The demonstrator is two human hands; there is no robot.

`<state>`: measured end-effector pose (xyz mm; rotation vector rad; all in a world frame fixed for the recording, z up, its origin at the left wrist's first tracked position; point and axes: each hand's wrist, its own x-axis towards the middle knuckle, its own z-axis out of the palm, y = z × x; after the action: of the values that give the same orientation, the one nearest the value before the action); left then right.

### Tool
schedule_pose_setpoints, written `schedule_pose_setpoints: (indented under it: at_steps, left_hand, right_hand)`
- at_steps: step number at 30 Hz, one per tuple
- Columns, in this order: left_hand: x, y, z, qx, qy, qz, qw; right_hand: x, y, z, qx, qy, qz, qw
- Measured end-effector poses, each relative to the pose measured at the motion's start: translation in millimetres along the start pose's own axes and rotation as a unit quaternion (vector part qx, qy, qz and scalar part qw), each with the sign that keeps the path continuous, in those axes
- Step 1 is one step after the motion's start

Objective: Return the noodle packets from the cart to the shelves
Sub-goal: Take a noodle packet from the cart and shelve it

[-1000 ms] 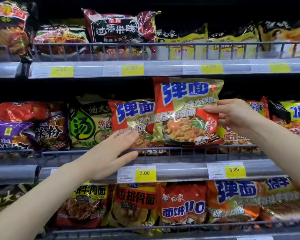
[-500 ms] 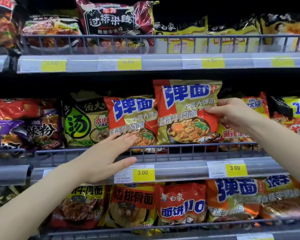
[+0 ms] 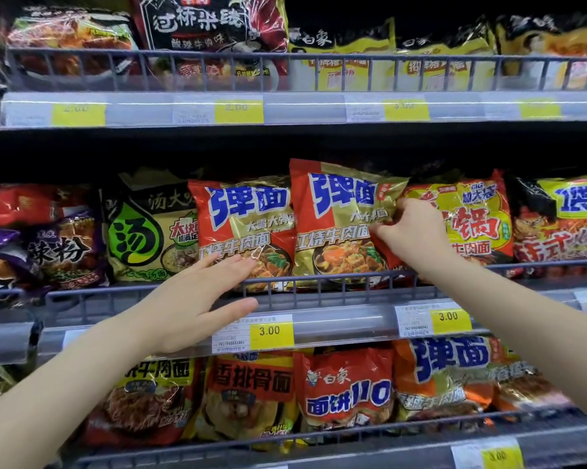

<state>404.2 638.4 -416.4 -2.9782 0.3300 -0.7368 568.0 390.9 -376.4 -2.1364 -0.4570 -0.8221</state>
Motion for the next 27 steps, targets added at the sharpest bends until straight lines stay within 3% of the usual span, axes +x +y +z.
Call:
schedule_pose_setpoints:
  at_steps: [5, 8, 11, 14, 18, 27]
  left_hand:
    - [0.9, -2.7, 1.0, 0.002, 0.000, -0.007, 1.000]
    - [2.2, -4.6, 2.6, 0.004, 0.001, -0.006, 1.000]
    - [2.8, -5.6, 3.9, 0.010, 0.004, -0.007, 1.000]
    - [2.2, -5.7, 4.3, 0.008, 0.005, -0.007, 1.000]
    - [1.7, -5.3, 4.5, 0.005, 0.008, -0.003, 1.000]
    - [3.0, -6.9, 5.2, 0.017, 0.004, -0.012, 1.000]
  right_hand:
    - [-13.3, -0.8, -0.3, -0.038, 0.052, -0.041, 0.997]
    - [-20.0, -6.9, -6.2, -0.174, 0.075, -0.183, 0.965]
    - [-22.9, -16.9, -7.1, -0.218, -0.020, -0.285, 0.933]
    - [-18.1, -25.1, -4.8, -0.258, -0.120, -0.271, 0.920]
    - [-7.8, -32.2, -6.2, -0.277, -0.186, -0.236, 0.913]
    - [3.6, -38.4, 7.2, -0.300, -0.216, -0.194, 0.909]
